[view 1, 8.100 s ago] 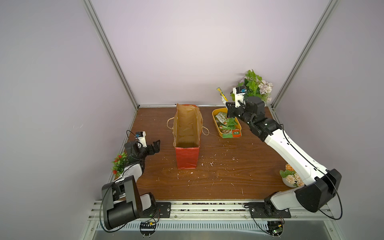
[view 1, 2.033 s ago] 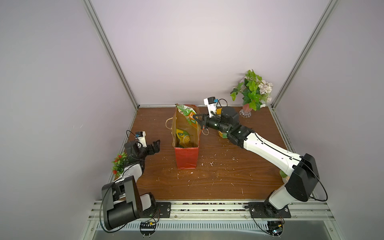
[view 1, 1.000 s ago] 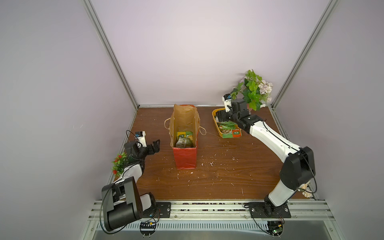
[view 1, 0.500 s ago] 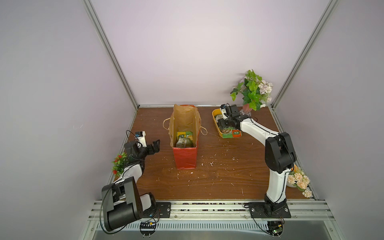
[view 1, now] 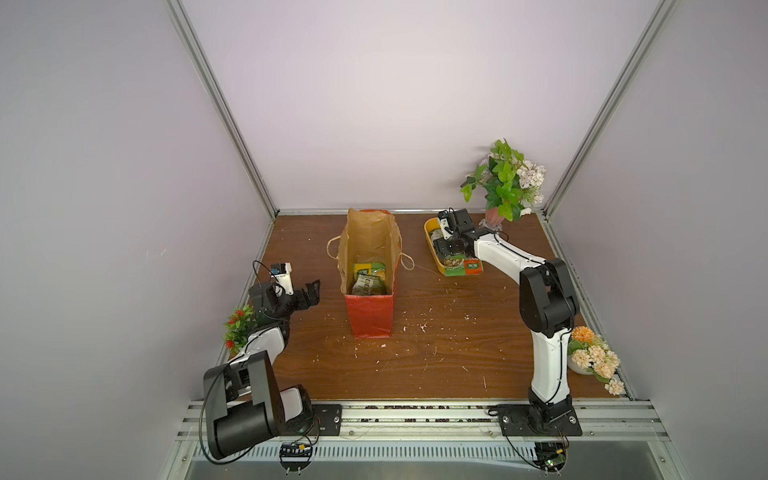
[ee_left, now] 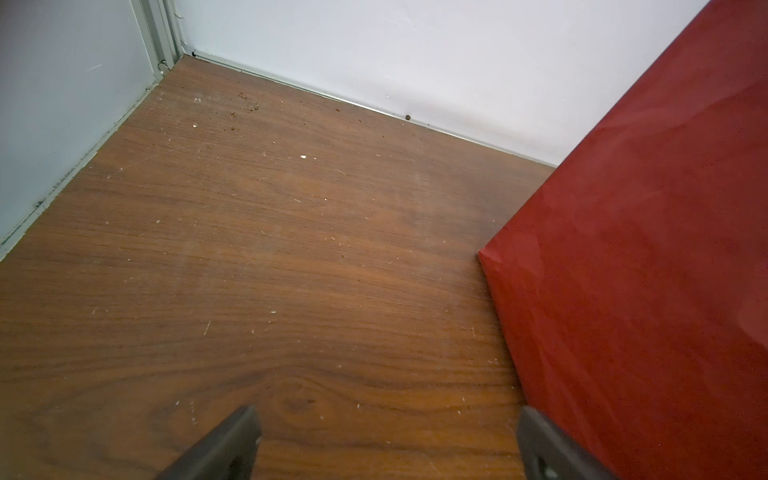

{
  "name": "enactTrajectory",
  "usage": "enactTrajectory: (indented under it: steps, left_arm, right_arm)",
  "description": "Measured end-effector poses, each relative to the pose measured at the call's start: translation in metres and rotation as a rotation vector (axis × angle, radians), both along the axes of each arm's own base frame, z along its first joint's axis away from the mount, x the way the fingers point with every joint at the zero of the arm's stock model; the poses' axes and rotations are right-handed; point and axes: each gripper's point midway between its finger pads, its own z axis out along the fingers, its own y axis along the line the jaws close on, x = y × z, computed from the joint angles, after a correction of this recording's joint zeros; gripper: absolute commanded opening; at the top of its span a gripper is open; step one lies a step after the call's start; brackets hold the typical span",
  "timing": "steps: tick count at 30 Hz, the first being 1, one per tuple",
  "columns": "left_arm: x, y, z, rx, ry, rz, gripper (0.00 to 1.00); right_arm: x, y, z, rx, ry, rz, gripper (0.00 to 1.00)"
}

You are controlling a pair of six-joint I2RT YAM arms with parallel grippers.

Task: Place the condiment packets inside the bag
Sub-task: Pick up the condiment packet from the storage box.

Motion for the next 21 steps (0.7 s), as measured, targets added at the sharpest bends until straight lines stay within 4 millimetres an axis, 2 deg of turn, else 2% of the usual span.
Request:
enactTrajectory:
  steps: [11,14,18,21]
  left_arm:
    - [0.0,0.0,-0.001,-0.001,0.004,0.0,1.0]
    - [0.0,0.0,-0.001,-0.001,0.004,0.0,1.0]
    - [0.0,0.0,-0.001,-0.001,0.004,0.0,1.0]
    - [0.0,0.0,-0.001,-0.001,0.004,0.0,1.0]
  right_arm:
    - [0.031,0.002,-0.011,-0.05,-0.016,-0.024,0.7]
    - [0.039,0.002,-0.019,-0.071,-0.011,-0.03,0.6]
    - [0.043,0.0,-0.028,-0.097,-0.001,-0.036,0.36]
    - [0.043,0.001,-0.027,-0.097,-0.006,-0.037,0.24]
